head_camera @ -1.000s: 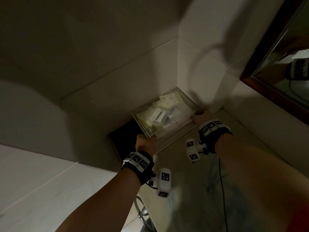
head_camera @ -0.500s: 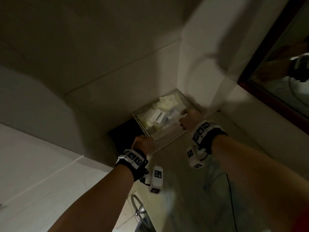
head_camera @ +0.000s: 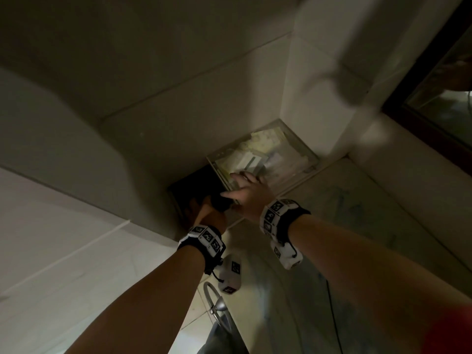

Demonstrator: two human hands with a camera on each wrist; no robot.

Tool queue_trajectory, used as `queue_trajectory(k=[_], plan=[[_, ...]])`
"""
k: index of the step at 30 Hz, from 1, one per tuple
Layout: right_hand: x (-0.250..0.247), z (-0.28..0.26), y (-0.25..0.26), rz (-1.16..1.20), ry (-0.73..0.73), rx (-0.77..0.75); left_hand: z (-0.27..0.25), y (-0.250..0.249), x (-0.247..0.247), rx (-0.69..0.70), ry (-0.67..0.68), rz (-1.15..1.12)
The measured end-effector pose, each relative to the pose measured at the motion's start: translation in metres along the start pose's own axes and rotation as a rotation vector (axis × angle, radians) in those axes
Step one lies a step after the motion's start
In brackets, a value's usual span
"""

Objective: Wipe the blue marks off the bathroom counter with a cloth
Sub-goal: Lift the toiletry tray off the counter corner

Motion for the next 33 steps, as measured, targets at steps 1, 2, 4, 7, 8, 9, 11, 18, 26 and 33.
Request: queue_trajectory(k=[1,2,4,7,8,9,11,18,26,33], plan=[[0.001,0.001,-0.001,-0.040,-0.004,-0.007,-0.001,-0.002,-0.004,0.021,-0.012,0.033],[0.002,0.000,-0.001,-0.068,-0.008,-0.017,-0.002,-0.003,-0.007,0.039,-0.003,0.085],[0.004,-0.001,-0.002,-0.101,-0.027,-0.031,-0.003,-0.003,-0.009,0.065,0.011,0.189],[0.005,-0.005,-0.006,-0.120,-0.046,-0.050,0.001,-0.004,-0.004,0.062,0.061,0.162],[0.005,-0.005,-0.006,-0.131,-0.049,-0.054,0.001,-0.006,-0.003,0.067,0.073,0.149],[0.005,-0.005,-0.006,-0.143,-0.045,-0.053,0.003,-0.006,0.000,0.073,0.077,0.146],[0.007,-0.004,-0.005,-0.153,-0.030,-0.034,0.008,-0.008,0.001,0.080,0.067,0.173],[0.016,-0.001,-0.009,-0.227,-0.026,-0.030,0.010,-0.014,-0.004,0.085,0.057,0.323],[0.011,-0.008,-0.007,-0.284,0.006,-0.020,0.033,-0.012,0.001,0.042,0.124,0.164],[0.004,-0.009,-0.003,-0.306,-0.029,-0.042,0.005,-0.009,-0.016,0.142,0.018,0.024]])
Point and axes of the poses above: each hand's wrist, its own z-axis towards the middle knuckle, its own x-axis out of the palm, y = z × x, the point moved 1 cm from there along z, towards the middle knuckle
